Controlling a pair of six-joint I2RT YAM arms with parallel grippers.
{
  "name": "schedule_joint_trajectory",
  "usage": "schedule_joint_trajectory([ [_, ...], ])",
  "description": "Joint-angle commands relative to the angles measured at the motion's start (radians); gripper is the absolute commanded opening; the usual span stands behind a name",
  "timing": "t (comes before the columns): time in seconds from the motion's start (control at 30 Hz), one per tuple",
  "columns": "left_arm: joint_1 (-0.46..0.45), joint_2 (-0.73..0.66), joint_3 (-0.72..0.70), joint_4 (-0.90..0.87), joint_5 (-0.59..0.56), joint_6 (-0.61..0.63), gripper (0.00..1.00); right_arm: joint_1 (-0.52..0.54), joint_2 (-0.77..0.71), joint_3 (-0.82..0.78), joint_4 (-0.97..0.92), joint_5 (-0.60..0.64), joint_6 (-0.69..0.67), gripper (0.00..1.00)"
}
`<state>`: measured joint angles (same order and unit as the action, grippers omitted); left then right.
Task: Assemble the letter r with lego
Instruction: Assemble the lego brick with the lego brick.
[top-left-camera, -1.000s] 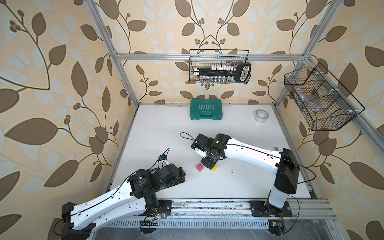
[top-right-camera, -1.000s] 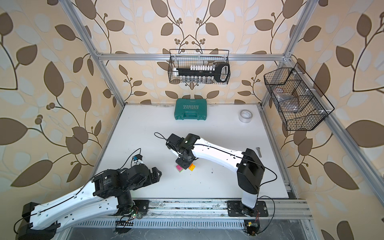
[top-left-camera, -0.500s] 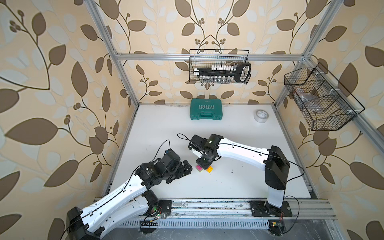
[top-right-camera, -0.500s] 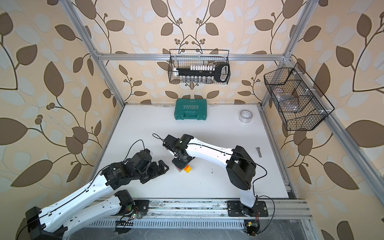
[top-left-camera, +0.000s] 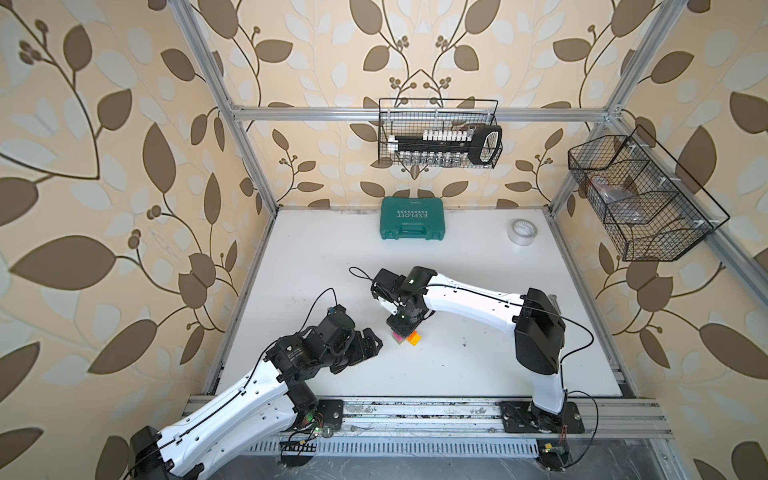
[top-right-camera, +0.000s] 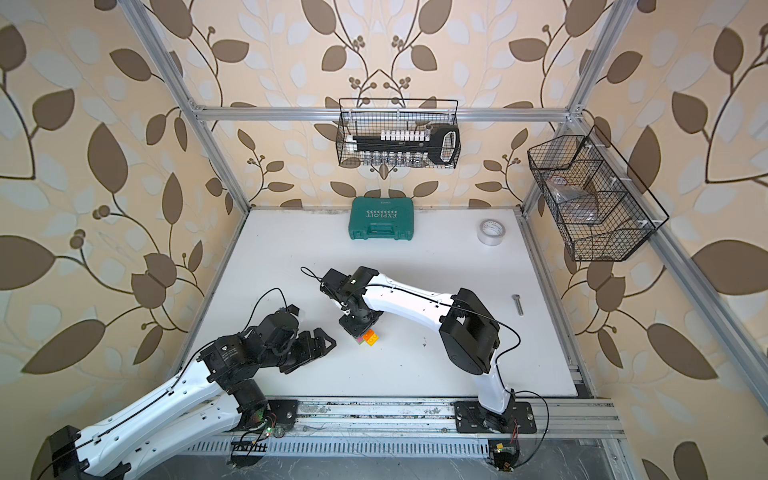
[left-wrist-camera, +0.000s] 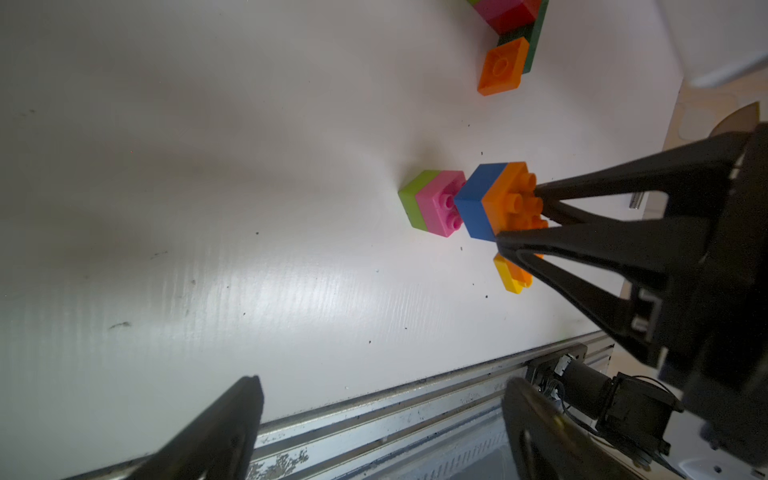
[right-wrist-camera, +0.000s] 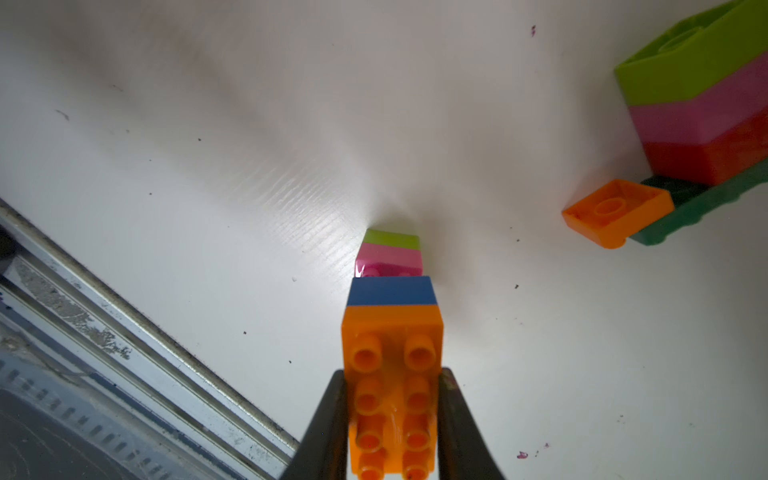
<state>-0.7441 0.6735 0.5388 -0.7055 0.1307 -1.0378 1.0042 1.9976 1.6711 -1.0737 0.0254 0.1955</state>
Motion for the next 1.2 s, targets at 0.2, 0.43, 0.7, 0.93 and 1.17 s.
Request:
schedule_joint_trajectory([
  [0.2,0.015,-0.008,-0.014,0.021,0.015,-0.008,0.92,0.017,0.038,0.029,-0.035,0.012,0.021,0.00],
  [0.43,0.017,0.001,-0.015,0.023,0.015,-0.005,0.93,0.018,0.043,0.035,-0.043,0.022,0.028,0.00],
  [0.7,0.017,0.007,-0.013,0.021,0.014,-0.001,0.93,0.017,0.052,0.047,-0.042,0.031,0.036,0.00],
  [0.93,0.018,0.011,-0.015,0.021,0.013,0.001,0.93,0.017,0.059,0.048,-0.040,0.027,0.047,0.00],
  [1.17,0.018,0.008,-0.021,0.021,0.015,-0.001,0.93,0.017,0.062,0.033,-0.030,0.018,0.063,0.00],
])
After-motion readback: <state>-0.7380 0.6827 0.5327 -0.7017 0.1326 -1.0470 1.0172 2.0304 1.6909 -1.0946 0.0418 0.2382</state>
